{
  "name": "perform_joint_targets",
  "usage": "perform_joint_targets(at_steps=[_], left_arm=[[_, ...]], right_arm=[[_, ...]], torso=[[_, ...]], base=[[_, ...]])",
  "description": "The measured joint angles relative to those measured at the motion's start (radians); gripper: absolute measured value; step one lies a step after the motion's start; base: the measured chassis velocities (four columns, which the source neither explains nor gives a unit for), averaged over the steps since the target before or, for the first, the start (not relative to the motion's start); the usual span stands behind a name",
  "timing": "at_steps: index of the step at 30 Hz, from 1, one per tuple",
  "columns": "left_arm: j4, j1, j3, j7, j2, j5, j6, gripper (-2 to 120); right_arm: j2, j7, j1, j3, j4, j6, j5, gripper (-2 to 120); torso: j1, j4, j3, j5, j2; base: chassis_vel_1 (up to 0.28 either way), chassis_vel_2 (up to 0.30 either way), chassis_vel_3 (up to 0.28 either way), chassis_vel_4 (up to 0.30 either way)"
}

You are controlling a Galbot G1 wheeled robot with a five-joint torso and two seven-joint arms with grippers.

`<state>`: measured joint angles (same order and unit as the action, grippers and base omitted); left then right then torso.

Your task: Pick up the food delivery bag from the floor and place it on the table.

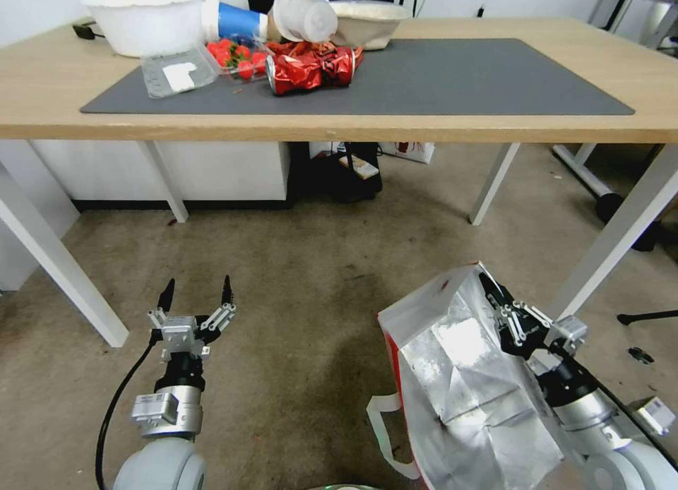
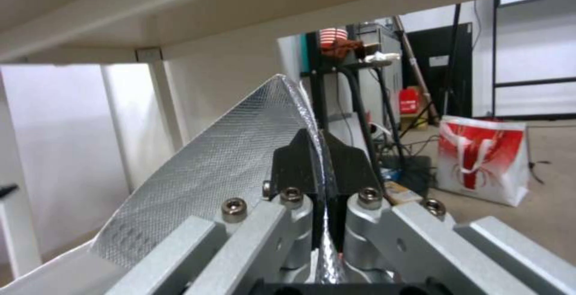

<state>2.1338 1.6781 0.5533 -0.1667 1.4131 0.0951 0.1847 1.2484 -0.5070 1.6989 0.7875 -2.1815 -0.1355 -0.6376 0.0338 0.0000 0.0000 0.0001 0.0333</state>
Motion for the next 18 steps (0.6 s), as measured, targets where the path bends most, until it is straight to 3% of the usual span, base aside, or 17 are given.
perform_joint_targets(at_steps=[18], left_arm=[[0.002,-0.007,0.010,-0.001,-0.018,0.024,-0.001,93]], right_arm=[[-0.068,0.008,-0.016,-0.026,-0.162,0.102,-0.124,0]], torso=[[0.000,0.0000,0.000,-0.0001,0.000]], base=[[0.000,0.000,0.000,0.000]])
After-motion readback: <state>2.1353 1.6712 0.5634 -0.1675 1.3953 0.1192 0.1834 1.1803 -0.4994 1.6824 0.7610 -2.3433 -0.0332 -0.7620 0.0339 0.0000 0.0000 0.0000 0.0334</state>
